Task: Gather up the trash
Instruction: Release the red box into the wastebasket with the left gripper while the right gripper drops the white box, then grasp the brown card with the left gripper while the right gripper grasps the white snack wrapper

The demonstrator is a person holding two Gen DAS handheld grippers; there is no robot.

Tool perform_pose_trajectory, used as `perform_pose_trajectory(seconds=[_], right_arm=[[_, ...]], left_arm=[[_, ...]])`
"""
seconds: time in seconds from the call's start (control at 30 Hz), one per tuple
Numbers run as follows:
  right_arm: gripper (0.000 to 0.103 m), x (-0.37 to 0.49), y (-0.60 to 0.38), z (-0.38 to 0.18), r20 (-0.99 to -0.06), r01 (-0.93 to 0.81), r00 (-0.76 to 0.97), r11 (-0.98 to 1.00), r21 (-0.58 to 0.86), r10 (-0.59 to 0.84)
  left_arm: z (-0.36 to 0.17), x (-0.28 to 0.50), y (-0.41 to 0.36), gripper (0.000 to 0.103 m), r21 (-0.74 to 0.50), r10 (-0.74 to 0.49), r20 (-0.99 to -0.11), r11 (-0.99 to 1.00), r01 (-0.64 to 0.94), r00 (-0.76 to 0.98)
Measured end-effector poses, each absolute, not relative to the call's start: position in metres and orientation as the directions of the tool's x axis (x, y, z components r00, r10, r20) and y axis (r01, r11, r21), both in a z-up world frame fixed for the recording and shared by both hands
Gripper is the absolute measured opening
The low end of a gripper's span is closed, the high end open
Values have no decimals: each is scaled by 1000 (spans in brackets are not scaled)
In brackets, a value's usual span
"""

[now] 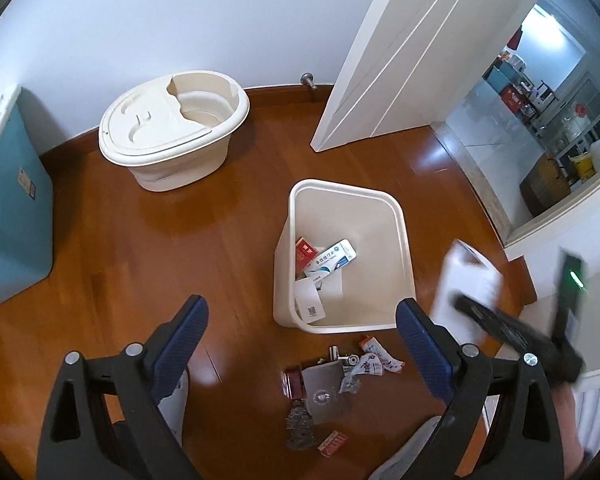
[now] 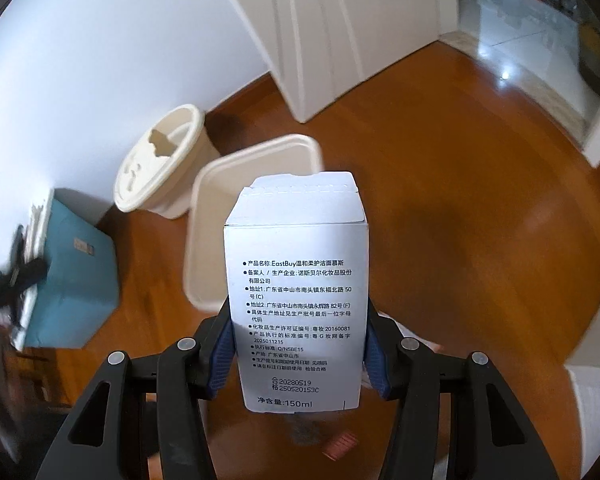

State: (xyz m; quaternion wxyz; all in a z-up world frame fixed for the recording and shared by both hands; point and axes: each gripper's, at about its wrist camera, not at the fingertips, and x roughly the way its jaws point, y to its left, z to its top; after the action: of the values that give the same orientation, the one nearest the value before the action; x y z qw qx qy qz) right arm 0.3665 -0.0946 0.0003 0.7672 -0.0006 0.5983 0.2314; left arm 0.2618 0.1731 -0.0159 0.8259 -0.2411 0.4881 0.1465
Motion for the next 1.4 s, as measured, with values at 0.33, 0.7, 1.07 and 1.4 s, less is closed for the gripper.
perform_pose_trajectory(seconds=[0.33,0.7,1.07,1.4], right_arm=[[57,423,27,-100,-975,-395,56,901,178,217],[64,419,-4,-89,-965,-439,-10,866,240,262],[83,374,-169,-169,-1000,-696,-12,718,18,13],[77,332,-191,-315,-991,-927,3,372,-53,-133]], left_arm=[[-50,273,210,96,-316,-87,-910,779,-542,405],[-61,276,188,96,-294,-88,-911,823,-486,402],[-151,253,90,96,-77,86,-933,900,-428,349],[-338,210,37,96,-132,-117,-991,735,-665,67]])
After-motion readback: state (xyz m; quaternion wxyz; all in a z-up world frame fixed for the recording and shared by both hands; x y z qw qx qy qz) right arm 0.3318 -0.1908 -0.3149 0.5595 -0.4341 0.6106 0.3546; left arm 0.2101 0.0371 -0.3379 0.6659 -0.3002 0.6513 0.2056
